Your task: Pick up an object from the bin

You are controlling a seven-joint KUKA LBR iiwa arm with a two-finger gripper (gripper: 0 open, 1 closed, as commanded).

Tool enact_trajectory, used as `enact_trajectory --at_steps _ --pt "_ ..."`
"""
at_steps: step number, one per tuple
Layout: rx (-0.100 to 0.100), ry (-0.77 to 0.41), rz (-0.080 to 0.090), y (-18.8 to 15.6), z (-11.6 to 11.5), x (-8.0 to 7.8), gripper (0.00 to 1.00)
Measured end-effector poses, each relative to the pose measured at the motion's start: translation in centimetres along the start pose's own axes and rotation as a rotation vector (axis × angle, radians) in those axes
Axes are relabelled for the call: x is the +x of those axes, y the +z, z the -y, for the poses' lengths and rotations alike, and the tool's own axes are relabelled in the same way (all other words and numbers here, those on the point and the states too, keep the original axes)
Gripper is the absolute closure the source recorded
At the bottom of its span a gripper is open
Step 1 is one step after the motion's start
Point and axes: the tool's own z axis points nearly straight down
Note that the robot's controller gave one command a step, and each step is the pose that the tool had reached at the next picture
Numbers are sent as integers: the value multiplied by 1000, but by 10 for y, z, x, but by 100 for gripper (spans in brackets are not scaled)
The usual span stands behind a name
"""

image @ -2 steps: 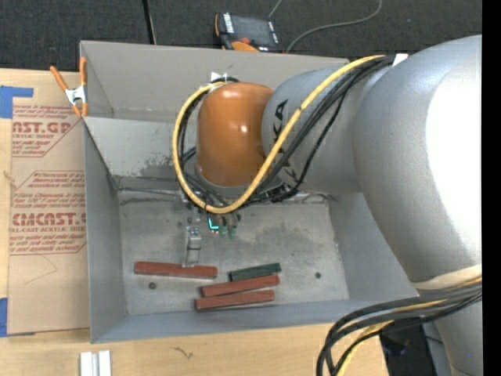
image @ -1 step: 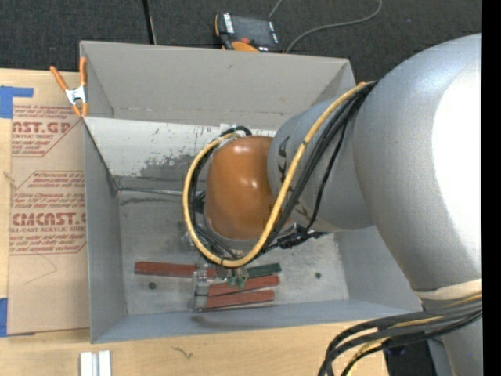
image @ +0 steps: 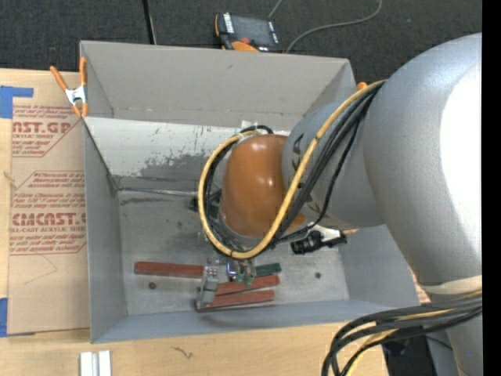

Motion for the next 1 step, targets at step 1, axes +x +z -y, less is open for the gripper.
enact_trajectory --at_steps 1 --pt "1 -15 0 8 23 -1 0"
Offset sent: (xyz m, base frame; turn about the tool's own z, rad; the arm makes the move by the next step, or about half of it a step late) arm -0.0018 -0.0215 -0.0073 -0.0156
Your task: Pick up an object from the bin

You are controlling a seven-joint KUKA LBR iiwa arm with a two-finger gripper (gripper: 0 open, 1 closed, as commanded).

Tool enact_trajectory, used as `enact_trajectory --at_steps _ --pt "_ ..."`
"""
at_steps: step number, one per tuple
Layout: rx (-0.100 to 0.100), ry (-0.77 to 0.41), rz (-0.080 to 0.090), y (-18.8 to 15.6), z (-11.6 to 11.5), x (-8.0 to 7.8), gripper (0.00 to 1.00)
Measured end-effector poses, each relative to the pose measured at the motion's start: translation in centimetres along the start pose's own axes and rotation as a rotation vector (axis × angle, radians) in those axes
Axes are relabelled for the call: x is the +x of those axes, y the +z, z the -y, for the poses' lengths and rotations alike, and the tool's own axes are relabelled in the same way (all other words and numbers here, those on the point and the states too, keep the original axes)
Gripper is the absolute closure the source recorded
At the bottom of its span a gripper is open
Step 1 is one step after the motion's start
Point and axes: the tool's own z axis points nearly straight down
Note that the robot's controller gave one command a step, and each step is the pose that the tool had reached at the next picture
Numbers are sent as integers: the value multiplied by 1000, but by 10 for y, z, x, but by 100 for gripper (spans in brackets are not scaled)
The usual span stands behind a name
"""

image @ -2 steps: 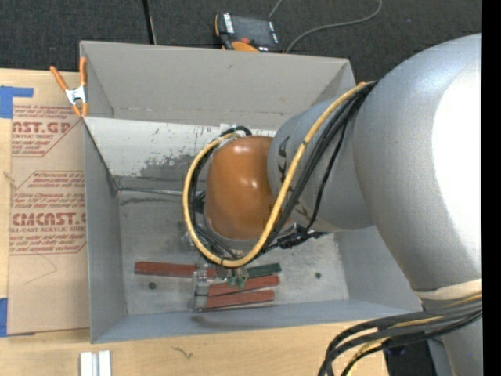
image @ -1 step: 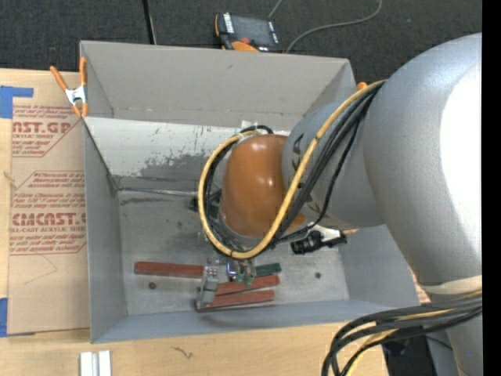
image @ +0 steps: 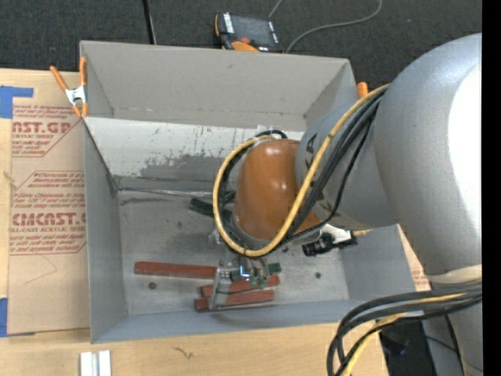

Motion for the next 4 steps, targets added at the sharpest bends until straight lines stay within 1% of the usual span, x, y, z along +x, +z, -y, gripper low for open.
enact_trajectory --at_steps 1,2,3,4 --pt "-2 130 -2 34 -29 9 0" --pt "-2 130 -1 34 -29 9 0" --pt "-5 129 -1 32 -31 9 100" --pt "-6 128 8 -97 -32 8 100"
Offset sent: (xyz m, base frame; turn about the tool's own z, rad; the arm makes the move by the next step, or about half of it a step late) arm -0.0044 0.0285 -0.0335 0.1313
